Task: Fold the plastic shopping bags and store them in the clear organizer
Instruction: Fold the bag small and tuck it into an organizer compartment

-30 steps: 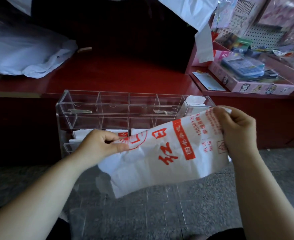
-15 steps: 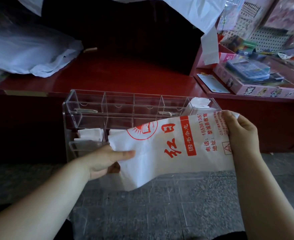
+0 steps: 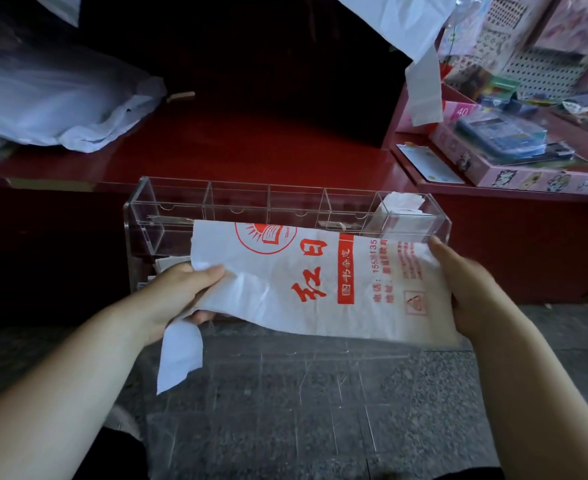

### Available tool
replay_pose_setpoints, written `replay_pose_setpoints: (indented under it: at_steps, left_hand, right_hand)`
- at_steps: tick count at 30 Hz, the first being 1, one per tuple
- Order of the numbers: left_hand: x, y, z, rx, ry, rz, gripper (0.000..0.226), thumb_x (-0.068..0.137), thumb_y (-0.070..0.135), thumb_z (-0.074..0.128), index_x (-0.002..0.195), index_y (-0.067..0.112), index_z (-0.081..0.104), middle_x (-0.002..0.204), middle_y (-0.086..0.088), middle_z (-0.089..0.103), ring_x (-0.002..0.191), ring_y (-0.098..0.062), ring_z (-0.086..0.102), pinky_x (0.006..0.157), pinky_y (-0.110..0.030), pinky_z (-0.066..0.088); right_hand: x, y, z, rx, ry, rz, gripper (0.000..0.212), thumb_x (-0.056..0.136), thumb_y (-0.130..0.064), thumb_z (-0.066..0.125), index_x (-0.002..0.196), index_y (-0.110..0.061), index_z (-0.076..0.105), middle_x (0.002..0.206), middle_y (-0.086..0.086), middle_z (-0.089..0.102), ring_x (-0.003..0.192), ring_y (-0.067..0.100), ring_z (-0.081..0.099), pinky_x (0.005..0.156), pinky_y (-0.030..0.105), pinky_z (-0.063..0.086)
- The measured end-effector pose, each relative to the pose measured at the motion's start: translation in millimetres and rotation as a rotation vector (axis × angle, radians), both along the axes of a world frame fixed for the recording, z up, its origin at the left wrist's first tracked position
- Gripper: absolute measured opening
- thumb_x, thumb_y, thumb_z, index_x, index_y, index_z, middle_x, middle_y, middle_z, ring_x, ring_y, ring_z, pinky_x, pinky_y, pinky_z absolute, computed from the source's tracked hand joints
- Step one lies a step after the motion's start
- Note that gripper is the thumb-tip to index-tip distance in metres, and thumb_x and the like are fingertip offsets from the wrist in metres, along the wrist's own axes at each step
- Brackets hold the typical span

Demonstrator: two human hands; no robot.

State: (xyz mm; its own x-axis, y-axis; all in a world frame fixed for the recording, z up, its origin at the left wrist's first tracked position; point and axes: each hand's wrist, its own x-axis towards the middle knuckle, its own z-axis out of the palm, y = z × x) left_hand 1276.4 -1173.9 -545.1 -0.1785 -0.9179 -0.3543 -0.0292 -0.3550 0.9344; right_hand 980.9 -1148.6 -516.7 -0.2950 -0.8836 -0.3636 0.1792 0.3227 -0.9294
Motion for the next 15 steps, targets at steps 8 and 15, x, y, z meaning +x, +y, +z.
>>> replay_pose_setpoints:
  at_steps: [8, 15]
  left_hand:
    - [9, -5, 12, 0.041, 0.062, 0.063, 0.034, 0.096, 0.018, 0.037, 0.067, 0.003, 0.047, 0.027, 0.002, 0.031, 0.022, -0.005, 0.024, 0.032, -0.011, 0.016]
    - [16, -6, 13, 0.008, 0.159, 0.055, 0.029, 0.094, 0.018, 0.036, 0.076, 0.0, 0.05, 0.027, 0.001, 0.027, 0.023, -0.005, 0.023, 0.034, -0.01, 0.017]
  right_hand:
    - [8, 6, -13, 0.079, 0.051, 0.563, 0.043, 0.054, -0.004, 0.079, 0.094, -0.005, 0.063, 0.081, 0.007, 0.073, 0.072, 0.019, 0.07, 0.06, 0.032, 0.058]
    - [9, 2, -14, -0.049, -0.108, 0.242, 0.011, 0.087, -0.003, 0.049, 0.089, -0.002, 0.06, 0.07, 0.007, 0.072, 0.06, 0.017, 0.069, 0.05, 0.027, 0.056]
